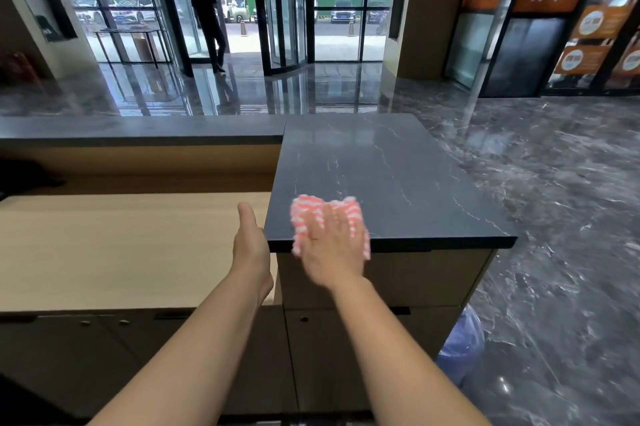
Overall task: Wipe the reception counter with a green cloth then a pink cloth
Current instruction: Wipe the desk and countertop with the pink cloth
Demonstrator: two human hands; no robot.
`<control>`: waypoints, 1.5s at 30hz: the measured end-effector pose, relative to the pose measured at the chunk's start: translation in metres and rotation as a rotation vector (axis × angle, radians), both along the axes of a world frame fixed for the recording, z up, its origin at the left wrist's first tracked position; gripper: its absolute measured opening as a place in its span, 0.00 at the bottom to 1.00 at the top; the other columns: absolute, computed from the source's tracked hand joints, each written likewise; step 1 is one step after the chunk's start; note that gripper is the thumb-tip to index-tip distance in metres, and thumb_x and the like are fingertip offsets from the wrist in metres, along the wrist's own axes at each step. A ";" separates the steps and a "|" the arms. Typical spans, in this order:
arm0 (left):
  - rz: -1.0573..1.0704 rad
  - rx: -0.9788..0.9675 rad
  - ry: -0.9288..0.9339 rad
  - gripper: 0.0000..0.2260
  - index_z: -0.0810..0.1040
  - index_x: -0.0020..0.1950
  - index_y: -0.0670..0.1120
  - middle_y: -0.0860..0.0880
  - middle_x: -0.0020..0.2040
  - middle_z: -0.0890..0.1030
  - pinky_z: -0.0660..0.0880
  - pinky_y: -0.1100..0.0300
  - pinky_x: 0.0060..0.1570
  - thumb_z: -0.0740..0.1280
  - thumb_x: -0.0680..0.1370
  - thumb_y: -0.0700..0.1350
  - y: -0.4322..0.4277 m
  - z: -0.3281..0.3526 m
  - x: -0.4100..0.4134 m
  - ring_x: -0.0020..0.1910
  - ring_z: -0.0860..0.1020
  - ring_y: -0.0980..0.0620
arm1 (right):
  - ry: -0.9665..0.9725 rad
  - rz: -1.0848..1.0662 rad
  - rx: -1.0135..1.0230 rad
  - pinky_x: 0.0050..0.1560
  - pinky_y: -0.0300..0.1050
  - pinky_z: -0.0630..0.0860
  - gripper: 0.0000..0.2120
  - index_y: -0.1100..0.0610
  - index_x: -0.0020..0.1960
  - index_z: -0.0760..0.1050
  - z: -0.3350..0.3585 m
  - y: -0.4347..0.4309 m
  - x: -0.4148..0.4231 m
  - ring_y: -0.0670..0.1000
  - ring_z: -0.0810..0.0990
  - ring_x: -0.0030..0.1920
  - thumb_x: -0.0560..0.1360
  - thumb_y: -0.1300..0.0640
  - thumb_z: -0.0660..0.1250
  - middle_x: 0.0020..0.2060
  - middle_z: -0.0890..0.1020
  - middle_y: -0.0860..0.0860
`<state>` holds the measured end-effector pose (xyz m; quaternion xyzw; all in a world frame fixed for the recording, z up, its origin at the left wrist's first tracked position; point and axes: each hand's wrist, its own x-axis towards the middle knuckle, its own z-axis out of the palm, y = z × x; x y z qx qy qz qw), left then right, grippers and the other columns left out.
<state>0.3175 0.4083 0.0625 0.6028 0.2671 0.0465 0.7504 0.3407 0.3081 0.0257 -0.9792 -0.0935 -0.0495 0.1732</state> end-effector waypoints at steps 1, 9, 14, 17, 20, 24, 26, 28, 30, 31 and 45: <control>-0.009 -0.005 0.000 0.31 0.67 0.72 0.42 0.47 0.61 0.76 0.67 0.57 0.58 0.46 0.82 0.63 0.001 0.000 0.000 0.60 0.73 0.48 | -0.002 0.061 -0.017 0.74 0.57 0.35 0.24 0.46 0.78 0.51 -0.002 0.014 -0.002 0.53 0.41 0.78 0.82 0.49 0.52 0.79 0.48 0.49; 0.014 0.077 -0.016 0.26 0.72 0.62 0.45 0.49 0.51 0.76 0.67 0.61 0.44 0.45 0.82 0.62 -0.003 0.002 0.001 0.41 0.73 0.55 | -0.143 0.251 -0.113 0.75 0.55 0.51 0.25 0.44 0.74 0.62 -0.010 0.009 0.010 0.54 0.53 0.77 0.79 0.53 0.63 0.77 0.59 0.50; 0.043 0.183 -0.029 0.26 0.69 0.66 0.46 0.49 0.53 0.71 0.63 0.56 0.51 0.45 0.82 0.62 -0.015 -0.001 0.002 0.46 0.71 0.52 | -0.151 0.170 -0.037 0.75 0.48 0.51 0.24 0.40 0.73 0.65 -0.011 -0.060 0.011 0.48 0.57 0.76 0.78 0.50 0.65 0.76 0.62 0.44; 0.036 0.205 -0.004 0.28 0.66 0.72 0.45 0.48 0.59 0.71 0.63 0.57 0.53 0.44 0.82 0.61 -0.015 0.001 0.001 0.52 0.68 0.52 | -0.124 0.085 0.038 0.72 0.45 0.54 0.23 0.41 0.69 0.72 -0.009 -0.118 0.015 0.47 0.63 0.75 0.75 0.51 0.69 0.73 0.67 0.44; 0.017 0.211 0.015 0.28 0.66 0.73 0.44 0.45 0.69 0.71 0.62 0.56 0.53 0.44 0.82 0.61 -0.017 0.002 -0.002 0.61 0.70 0.47 | -0.072 -0.015 0.064 0.73 0.47 0.57 0.22 0.43 0.67 0.74 -0.006 -0.159 0.016 0.47 0.65 0.74 0.74 0.52 0.71 0.72 0.69 0.45; -0.004 0.223 0.053 0.30 0.64 0.74 0.45 0.46 0.72 0.69 0.64 0.52 0.62 0.44 0.81 0.63 -0.011 0.001 -0.004 0.70 0.67 0.46 | -0.038 -0.119 0.032 0.74 0.44 0.50 0.22 0.42 0.69 0.71 -0.004 -0.162 0.011 0.46 0.59 0.75 0.76 0.50 0.69 0.74 0.65 0.43; -0.018 0.207 0.052 0.30 0.64 0.74 0.47 0.47 0.73 0.68 0.61 0.50 0.67 0.44 0.81 0.64 -0.005 0.001 -0.006 0.69 0.68 0.47 | -0.042 -0.141 -0.007 0.74 0.44 0.48 0.21 0.41 0.71 0.69 -0.005 -0.146 0.008 0.46 0.57 0.76 0.78 0.47 0.65 0.75 0.62 0.42; -0.032 0.179 0.039 0.29 0.68 0.70 0.48 0.47 0.71 0.70 0.62 0.49 0.66 0.44 0.81 0.64 0.000 0.001 -0.009 0.64 0.72 0.48 | -0.057 -0.126 -0.011 0.74 0.45 0.47 0.21 0.41 0.72 0.68 -0.006 -0.123 0.006 0.46 0.56 0.76 0.79 0.46 0.63 0.76 0.62 0.42; -0.046 0.150 0.038 0.31 0.65 0.74 0.45 0.47 0.72 0.69 0.57 0.49 0.71 0.44 0.81 0.64 0.004 -0.001 -0.010 0.71 0.67 0.47 | -0.063 -0.094 0.004 0.75 0.48 0.48 0.21 0.41 0.72 0.67 -0.007 -0.095 0.005 0.47 0.55 0.77 0.79 0.45 0.62 0.76 0.62 0.43; -0.045 0.139 0.039 0.33 0.62 0.75 0.44 0.47 0.73 0.69 0.55 0.49 0.72 0.44 0.81 0.65 0.007 -0.003 -0.008 0.73 0.64 0.46 | -0.062 -0.072 0.010 0.76 0.49 0.48 0.21 0.41 0.72 0.67 -0.007 -0.079 0.005 0.48 0.55 0.77 0.79 0.45 0.62 0.76 0.62 0.43; -0.037 0.454 -0.156 0.26 0.79 0.54 0.52 0.57 0.50 0.76 0.66 0.60 0.50 0.44 0.82 0.62 0.070 -0.016 0.011 0.53 0.72 0.55 | -0.119 0.096 -0.122 0.74 0.54 0.55 0.21 0.51 0.71 0.69 -0.003 0.089 0.010 0.55 0.61 0.74 0.80 0.46 0.59 0.72 0.66 0.52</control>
